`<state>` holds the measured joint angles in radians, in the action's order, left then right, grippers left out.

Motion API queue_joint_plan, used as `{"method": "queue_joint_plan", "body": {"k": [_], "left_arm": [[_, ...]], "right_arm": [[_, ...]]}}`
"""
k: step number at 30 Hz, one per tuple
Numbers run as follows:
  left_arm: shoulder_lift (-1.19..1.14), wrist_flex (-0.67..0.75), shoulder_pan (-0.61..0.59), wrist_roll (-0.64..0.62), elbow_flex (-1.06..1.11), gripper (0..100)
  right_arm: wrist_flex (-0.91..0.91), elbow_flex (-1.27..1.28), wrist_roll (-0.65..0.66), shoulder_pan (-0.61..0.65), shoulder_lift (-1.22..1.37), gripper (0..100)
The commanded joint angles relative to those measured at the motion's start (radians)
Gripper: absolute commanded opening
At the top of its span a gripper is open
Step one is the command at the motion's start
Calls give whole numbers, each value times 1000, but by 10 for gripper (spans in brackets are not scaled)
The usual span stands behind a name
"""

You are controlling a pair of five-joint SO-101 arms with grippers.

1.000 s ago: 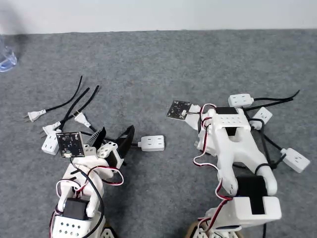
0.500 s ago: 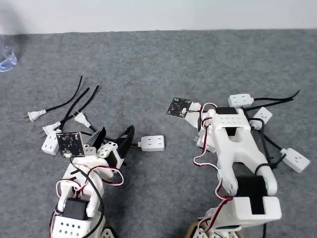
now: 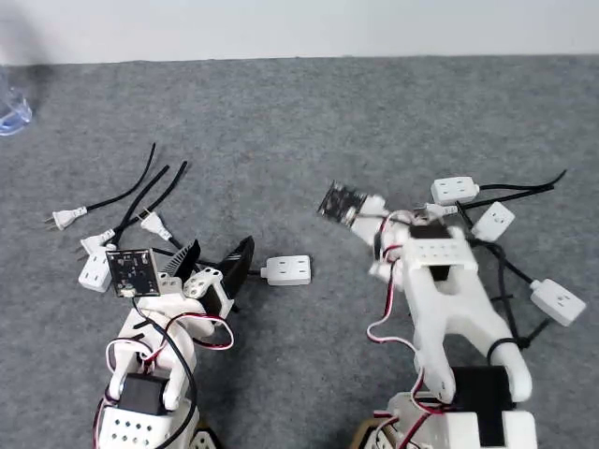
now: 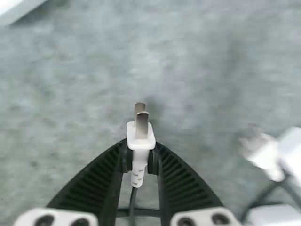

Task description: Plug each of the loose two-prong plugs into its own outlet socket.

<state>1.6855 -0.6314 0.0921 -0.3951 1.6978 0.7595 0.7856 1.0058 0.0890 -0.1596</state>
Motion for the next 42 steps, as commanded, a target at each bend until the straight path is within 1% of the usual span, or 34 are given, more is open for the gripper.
{"method": "queue_joint_plan", "body": {"k": [1,3,5,6,7,10,16,19,21,23,27,30,34,38,42], "left_arm": [[2,-6,-2,-3,-7,294],[2,-6,-2,-3,-7,294],[2,-6,-2,-3,-7,294],[2,-6,-2,-3,-7,294],[2,-6,-2,-3,-7,294],[2,-6,-2,-3,-7,294],[2,-6,-2,-2,-7,294],[2,-6,-2,-2,-7,294],[2,-6,-2,-2,-7,294],[2,-6,-2,-2,-7,294],[2,-6,-2,-2,-7,294],[2,-6,-2,-2,-7,294],[2,-6,-2,-2,-7,294],[2,-6,-2,-2,-7,294],[0,-8,-2,-2,-7,294]], "right_arm": [[33,20,-12,15,-51,15],[128,15,-12,18,-53,72],[217,-11,-12,19,-54,157],[254,-26,-12,19,-54,184],[288,-40,-12,19,-54,191],[363,-80,-12,22,-54,167],[496,-118,-26,97,-54,155],[536,-163,-80,122,-54,155],[562,-187,-92,136,-54,155],[553,-204,-92,133,-53,155],[472,-212,-84,90,-42,156],[479,-192,2,85,-41,158],[487,-178,77,81,-42,155],[453,-173,112,87,-41,155],[352,-137,114,85,-5,155]]}}
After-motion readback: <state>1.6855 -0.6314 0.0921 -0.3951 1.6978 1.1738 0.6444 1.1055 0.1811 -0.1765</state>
